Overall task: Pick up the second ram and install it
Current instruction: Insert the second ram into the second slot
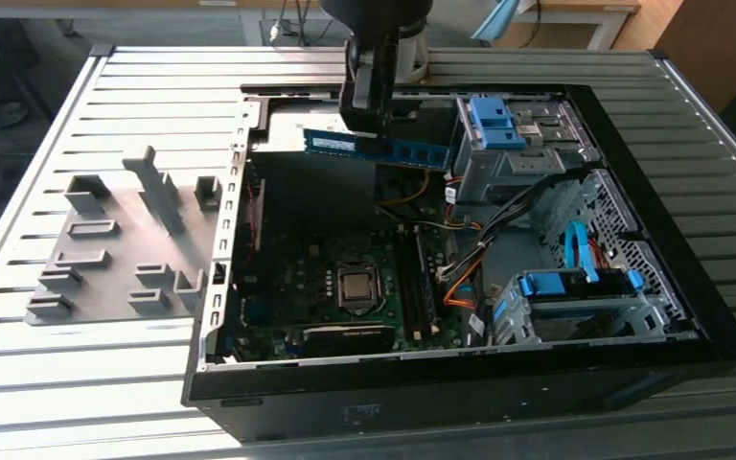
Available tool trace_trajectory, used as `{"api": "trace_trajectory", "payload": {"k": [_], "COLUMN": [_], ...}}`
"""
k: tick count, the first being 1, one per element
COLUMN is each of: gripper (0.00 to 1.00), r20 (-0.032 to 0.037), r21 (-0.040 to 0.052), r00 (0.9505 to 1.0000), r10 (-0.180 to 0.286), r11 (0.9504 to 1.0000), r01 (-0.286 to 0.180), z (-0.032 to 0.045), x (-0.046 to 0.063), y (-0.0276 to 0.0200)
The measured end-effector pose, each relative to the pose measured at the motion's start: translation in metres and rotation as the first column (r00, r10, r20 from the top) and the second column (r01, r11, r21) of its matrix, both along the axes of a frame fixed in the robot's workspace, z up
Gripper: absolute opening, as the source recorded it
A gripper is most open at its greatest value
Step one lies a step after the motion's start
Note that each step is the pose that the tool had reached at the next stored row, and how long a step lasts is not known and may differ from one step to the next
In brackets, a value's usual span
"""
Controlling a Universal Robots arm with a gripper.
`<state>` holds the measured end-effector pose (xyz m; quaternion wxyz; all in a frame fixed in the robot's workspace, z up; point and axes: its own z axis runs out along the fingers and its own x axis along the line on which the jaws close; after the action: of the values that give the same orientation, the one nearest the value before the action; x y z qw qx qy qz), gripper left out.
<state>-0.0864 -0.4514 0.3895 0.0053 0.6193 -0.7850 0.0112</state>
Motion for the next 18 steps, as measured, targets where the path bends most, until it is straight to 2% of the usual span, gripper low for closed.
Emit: {"api": "trace_trajectory", "payload": {"k": [18], "gripper": [0.14], "r20": [0.0], "r21": [-0.0001], "r00": [0.9968], "r10": [-0.08], "r11": [0.9968], "r01": [0.08], "z": [-0.0002], "x": [0.0], "y": [0.0]}}
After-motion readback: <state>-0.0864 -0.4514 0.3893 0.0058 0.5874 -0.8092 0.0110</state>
